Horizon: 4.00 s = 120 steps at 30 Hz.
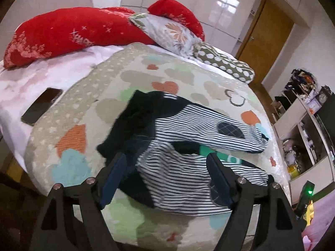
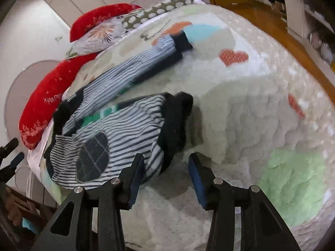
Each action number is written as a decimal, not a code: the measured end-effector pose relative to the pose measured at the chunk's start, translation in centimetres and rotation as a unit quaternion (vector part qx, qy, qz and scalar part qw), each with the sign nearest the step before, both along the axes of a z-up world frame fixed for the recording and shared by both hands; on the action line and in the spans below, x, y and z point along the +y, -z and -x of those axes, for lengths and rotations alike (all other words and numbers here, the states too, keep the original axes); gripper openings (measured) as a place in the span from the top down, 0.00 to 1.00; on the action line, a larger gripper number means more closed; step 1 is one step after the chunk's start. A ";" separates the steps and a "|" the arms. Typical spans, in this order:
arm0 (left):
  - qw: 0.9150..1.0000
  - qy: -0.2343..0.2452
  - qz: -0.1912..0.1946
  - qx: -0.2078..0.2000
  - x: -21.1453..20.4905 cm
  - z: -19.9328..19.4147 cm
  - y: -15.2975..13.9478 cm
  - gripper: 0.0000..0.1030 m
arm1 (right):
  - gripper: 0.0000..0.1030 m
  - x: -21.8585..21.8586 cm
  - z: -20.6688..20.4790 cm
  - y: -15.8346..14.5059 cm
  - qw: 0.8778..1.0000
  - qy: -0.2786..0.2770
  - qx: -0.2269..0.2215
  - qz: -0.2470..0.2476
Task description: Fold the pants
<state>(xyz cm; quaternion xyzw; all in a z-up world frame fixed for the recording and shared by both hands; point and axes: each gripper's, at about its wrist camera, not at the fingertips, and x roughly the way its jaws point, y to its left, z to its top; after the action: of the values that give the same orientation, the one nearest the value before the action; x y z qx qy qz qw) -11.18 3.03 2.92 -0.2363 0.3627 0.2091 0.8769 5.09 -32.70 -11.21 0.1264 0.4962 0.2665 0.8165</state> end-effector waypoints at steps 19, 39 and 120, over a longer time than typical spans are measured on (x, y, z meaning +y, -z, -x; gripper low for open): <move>0.975 0.177 0.010 0.133 5.9 -22.7 6.5 0.24 | 0.45 10.4 -16.9 -7.8 0.973 -0.176 -0.100 0.112; 0.925 0.318 -0.045 0.202 4.3 -26.7 10.2 0.94 | 0.94 18.1 -21.5 -1.7 0.944 -0.304 -0.026 0.122; 0.997 -0.026 0.071 0.009 2.2 2.8 2.8 0.57 | 0.87 -3.4 -3.2 0.2 0.983 0.055 0.048 -0.171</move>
<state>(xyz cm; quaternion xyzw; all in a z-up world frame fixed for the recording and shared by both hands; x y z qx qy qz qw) -13.96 5.26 0.11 -0.3053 0.3779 0.2079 0.8490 8.30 -36.09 -11.40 0.3036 0.4742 0.2960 0.7716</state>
